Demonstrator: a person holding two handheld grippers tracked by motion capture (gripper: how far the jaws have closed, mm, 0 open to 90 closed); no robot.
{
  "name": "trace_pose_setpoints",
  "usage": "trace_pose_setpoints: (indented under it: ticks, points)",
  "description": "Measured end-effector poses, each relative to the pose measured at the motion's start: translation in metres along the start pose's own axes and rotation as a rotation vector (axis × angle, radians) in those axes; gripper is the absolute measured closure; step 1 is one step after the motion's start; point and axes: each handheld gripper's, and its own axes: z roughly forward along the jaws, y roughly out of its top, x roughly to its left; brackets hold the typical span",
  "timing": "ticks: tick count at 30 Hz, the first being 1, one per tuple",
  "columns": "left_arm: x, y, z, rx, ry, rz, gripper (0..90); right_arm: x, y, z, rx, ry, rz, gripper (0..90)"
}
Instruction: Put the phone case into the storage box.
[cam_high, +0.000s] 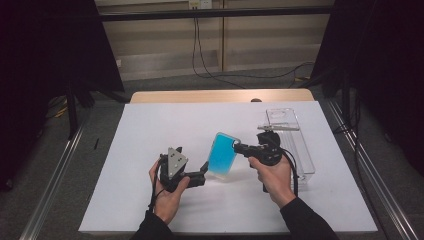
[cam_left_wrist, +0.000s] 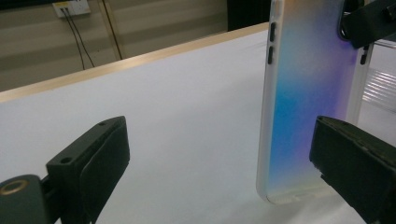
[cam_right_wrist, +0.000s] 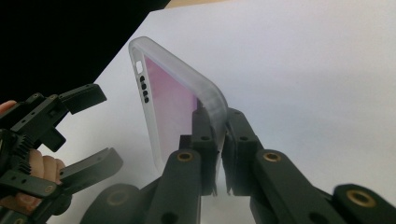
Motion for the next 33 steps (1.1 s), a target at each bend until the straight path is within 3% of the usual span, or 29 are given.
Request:
trace_pose_setpoints:
  ticks: [4, 6, 9, 12, 17, 22, 27, 33]
  points:
    - [0.002, -0.001, -0.004, -0.031, -0.036, -0.012, 5.5, -0.001, 0.002, -0.002, -0.020, -0.001, 0.000, 84.5]
    - [0.005, -0.001, -0.007, -0.056, -0.031, -0.036, 6.9, -0.003, 0.002, -0.002, -0.021, -0.003, -0.005, 84.5]
    - [0.009, -0.003, -0.010, -0.074, -0.025, -0.040, 7.0, -0.004, 0.003, -0.003, -0.030, -0.008, -0.012, 84.4]
    - [0.013, -0.005, -0.015, -0.074, -0.015, -0.028, 6.7, -0.005, 0.004, -0.005, -0.041, -0.011, -0.019, 84.4]
    - [0.025, -0.010, -0.023, -0.078, -0.029, -0.058, 4.3, -0.008, 0.007, -0.010, -0.056, -0.015, -0.030, 84.4]
    - [0.034, -0.013, -0.032, -0.085, -0.025, -0.056, 3.7, -0.009, 0.009, -0.013, -0.061, -0.024, -0.054, 84.5]
    - [0.043, -0.023, -0.045, -0.134, -0.010, -0.066, 2.2, -0.014, 0.012, -0.017, -0.075, -0.035, -0.052, 84.4]
    - [0.049, -0.029, -0.053, -0.161, 0.005, -0.043, 1.7, -0.016, 0.016, -0.022, -0.093, -0.035, -0.069, 84.4]
